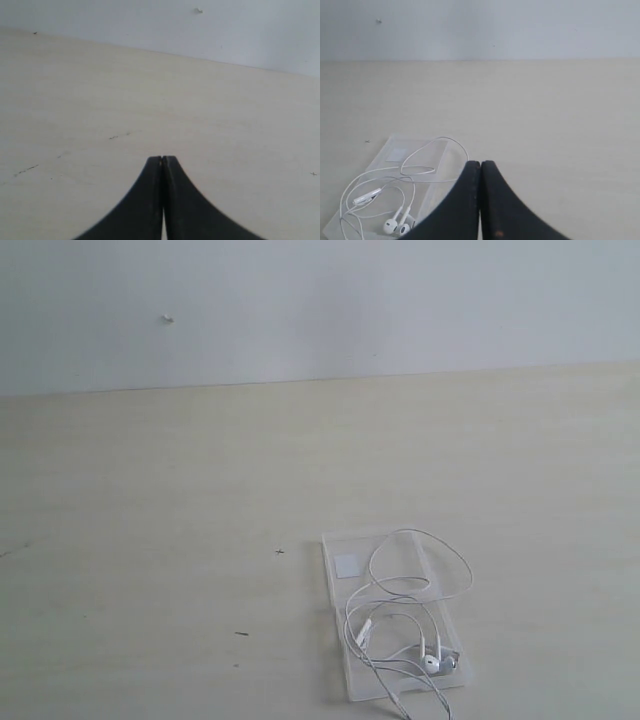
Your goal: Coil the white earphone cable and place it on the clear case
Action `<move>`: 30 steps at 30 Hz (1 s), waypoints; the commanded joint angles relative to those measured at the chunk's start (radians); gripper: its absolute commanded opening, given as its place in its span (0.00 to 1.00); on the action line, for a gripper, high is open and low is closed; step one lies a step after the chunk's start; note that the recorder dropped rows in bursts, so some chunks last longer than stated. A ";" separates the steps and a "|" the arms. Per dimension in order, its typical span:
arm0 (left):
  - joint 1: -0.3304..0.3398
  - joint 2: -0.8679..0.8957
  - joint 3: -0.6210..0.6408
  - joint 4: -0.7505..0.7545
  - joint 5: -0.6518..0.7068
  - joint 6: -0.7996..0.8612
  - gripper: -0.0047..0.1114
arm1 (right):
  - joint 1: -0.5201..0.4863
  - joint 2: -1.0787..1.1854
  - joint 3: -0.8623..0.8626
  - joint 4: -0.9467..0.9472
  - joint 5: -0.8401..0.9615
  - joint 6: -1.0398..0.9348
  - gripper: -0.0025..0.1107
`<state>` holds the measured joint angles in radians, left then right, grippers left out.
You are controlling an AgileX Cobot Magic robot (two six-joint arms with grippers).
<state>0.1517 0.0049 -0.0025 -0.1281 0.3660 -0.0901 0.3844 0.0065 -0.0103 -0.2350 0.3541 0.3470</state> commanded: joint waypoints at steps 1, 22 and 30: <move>0.003 -0.005 0.003 0.003 -0.005 -0.008 0.04 | -0.008 -0.006 0.005 0.005 -0.013 -0.007 0.02; 0.003 -0.005 0.003 0.003 -0.005 0.008 0.04 | -0.008 -0.006 0.010 0.180 -0.020 -0.278 0.02; 0.003 -0.005 0.003 0.003 -0.005 0.008 0.04 | -0.057 -0.006 0.010 0.185 -0.020 -0.269 0.02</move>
<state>0.1517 0.0049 -0.0025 -0.1277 0.3660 -0.0862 0.3691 0.0065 -0.0044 -0.0530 0.3515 0.0818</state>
